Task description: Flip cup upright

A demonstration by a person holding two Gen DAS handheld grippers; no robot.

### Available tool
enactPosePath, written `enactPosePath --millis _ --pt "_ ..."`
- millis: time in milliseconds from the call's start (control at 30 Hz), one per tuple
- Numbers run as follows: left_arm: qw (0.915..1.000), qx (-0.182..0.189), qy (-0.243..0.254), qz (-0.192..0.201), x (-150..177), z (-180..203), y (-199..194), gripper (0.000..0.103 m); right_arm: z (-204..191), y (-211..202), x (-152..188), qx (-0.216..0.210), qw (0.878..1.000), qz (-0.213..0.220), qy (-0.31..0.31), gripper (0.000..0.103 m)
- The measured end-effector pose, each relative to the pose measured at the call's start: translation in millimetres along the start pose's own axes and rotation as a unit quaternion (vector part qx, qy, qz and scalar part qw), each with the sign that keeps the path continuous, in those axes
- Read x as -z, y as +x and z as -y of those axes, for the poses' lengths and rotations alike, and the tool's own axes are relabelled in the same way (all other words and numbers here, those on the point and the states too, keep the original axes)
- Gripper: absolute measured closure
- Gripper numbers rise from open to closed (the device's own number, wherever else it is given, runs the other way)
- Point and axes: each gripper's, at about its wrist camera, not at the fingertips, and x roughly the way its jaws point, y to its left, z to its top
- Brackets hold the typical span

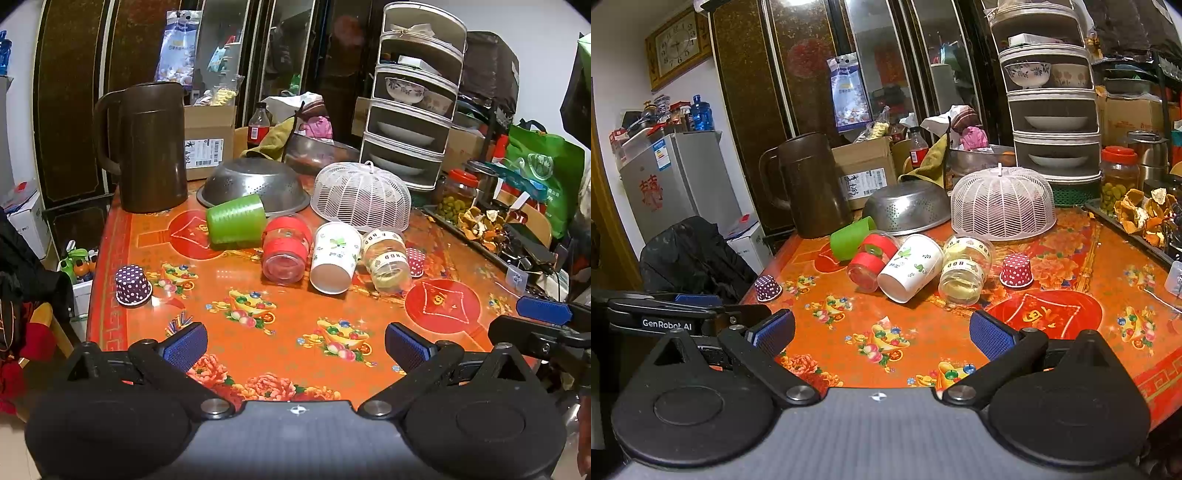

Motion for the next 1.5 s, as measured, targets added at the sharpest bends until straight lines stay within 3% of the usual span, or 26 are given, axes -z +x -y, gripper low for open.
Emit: enactPosePath --millis 1100,1367,1500 --pt "0.9999 0.006 -0.013 0.009 4.8 3.4 0.8 0.0 0.6 -0.7 -0.4 0.0 1.0 0.0 0.001 0.001" --pt "0.9988 0.022 -0.031 0.031 3.9 1.0 -0.4 0.0 0.9 -0.6 -0.6 0.0 1.0 0.0 0.001 0.001" --pt "0.9994 0.015 -0.024 0.021 4.2 1.5 0.5 0.0 0.9 -0.5 -0.6 0.0 1.0 0.0 0.0 0.001"
